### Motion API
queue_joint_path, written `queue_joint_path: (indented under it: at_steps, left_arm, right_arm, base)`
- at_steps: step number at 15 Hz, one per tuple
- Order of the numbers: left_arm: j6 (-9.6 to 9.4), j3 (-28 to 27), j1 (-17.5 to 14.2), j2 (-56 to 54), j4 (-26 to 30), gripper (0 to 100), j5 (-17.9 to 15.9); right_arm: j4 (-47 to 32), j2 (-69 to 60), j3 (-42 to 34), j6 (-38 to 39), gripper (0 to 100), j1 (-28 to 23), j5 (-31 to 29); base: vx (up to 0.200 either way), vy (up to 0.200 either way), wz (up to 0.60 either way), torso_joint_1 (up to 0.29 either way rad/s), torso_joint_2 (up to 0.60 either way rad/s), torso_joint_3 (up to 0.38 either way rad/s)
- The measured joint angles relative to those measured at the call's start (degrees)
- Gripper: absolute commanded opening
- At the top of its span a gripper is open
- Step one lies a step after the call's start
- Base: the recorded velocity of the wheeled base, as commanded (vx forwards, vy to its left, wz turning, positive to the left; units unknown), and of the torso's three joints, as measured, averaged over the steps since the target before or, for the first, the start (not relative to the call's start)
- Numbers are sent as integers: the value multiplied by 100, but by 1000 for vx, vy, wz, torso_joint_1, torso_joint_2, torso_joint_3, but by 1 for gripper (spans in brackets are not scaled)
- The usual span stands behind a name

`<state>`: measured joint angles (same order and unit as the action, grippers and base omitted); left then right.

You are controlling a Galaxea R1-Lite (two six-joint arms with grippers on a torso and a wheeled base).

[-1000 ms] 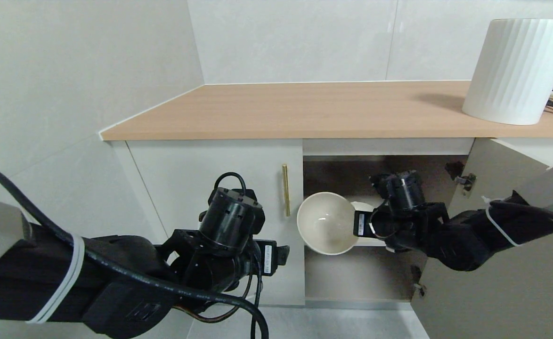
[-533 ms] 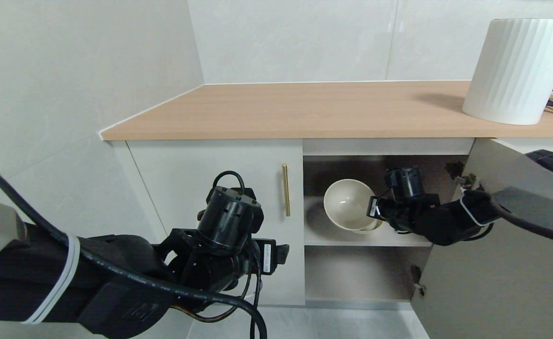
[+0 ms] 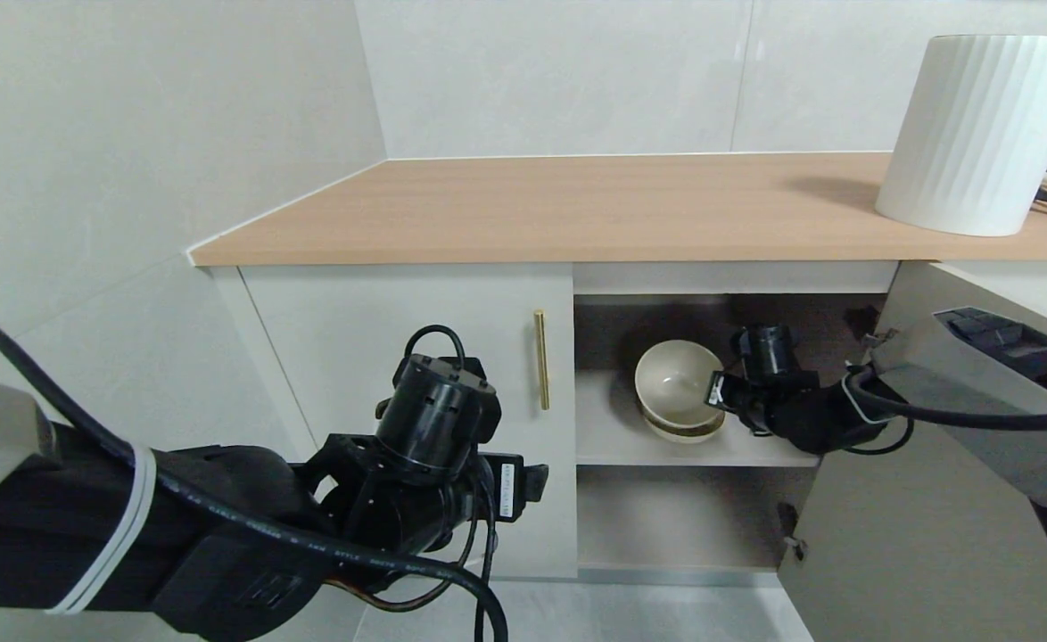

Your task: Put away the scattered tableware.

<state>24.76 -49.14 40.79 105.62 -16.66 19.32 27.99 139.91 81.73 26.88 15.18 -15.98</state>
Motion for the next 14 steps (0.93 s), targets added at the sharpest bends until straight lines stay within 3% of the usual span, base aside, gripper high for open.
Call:
queue_joint_path:
  at_steps: [9,10,14]
  left_arm:
    - [1,0,0,9,0,100,-2]
    - [1,0,0,9,0,100,-2]
    - [0,0,0,11,0,100,0]
  right_arm:
    - [-49,173,71,-6,0,-55,-5]
    - [-49,177,72,-9,100,-55,-5]
    - [-54,177,39,-6,100,-51,-2]
  base:
    - [0,0,0,0,0,0]
    - [0,0,0,0,0,0]
    - [0,0,0,0,0,0]
